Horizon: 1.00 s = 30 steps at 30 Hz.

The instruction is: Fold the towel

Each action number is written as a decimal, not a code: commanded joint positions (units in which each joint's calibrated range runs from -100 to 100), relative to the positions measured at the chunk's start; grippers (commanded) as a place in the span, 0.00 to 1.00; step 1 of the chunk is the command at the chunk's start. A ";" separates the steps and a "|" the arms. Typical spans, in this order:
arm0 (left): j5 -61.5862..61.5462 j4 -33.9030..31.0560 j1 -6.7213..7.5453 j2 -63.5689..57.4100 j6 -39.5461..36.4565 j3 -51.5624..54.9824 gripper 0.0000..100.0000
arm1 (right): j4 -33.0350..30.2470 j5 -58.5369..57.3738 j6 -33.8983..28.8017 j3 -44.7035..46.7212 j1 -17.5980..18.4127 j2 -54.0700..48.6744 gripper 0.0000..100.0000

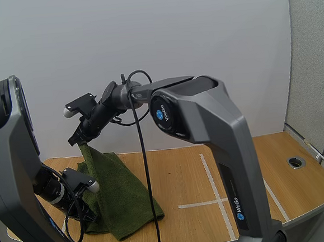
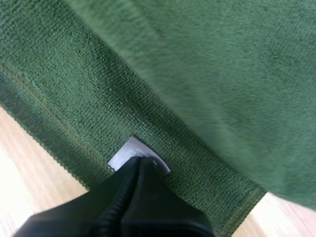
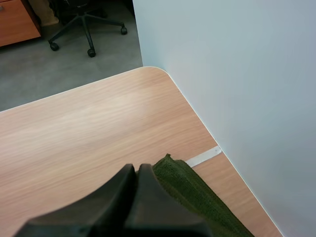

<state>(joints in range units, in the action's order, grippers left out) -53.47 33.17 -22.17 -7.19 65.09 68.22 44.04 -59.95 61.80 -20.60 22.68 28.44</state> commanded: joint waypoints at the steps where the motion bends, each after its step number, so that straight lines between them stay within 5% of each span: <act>1: 5.73 -1.62 -0.02 2.24 0.41 0.95 0.00 | -0.15 0.63 -0.41 -5.22 0.65 4.66 0.00; 30: 3.32 -1.29 -0.02 2.24 0.31 0.95 0.00 | -0.27 13.68 0.05 -8.36 1.98 12.96 0.00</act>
<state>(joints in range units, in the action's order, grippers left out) -53.47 33.17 -22.17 -7.19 65.09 68.22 43.82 -49.13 61.43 -28.37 24.77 41.42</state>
